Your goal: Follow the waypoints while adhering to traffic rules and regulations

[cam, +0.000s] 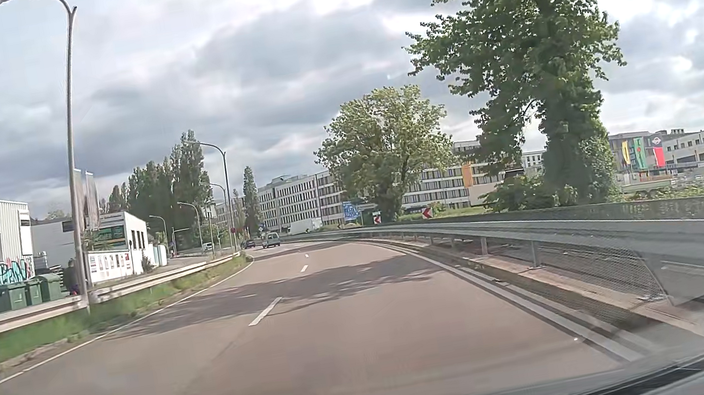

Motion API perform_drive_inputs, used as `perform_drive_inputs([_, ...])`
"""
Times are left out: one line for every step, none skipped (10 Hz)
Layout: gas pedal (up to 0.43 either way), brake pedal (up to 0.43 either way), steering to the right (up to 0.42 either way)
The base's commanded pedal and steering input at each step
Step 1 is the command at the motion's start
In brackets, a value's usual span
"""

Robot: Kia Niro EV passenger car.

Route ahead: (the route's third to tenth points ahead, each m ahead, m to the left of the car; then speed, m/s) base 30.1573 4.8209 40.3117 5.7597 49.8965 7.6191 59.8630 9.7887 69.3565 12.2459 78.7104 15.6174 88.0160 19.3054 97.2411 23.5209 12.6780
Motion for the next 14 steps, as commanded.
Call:
perform_drive_inputs([0.039, 0.000, -0.009])
perform_drive_inputs([0.039, 0.000, -0.011])
perform_drive_inputs([0.039, 0.000, -0.012])
perform_drive_inputs([0.039, 0.000, -0.012])
perform_drive_inputs([0.039, 0.000, -0.012])
perform_drive_inputs([0.039, 0.000, -0.012])
perform_drive_inputs([0.039, 0.000, -0.012])
perform_drive_inputs([0.039, 0.000, -0.012])
perform_drive_inputs([0.047, 0.000, -0.013])
perform_drive_inputs([0.047, 0.000, -0.013])
perform_drive_inputs([0.067, 0.000, -0.013])
perform_drive_inputs([0.067, 0.000, -0.014])
perform_drive_inputs([0.079, 0.000, -0.016])
perform_drive_inputs([0.079, 0.000, -0.016])
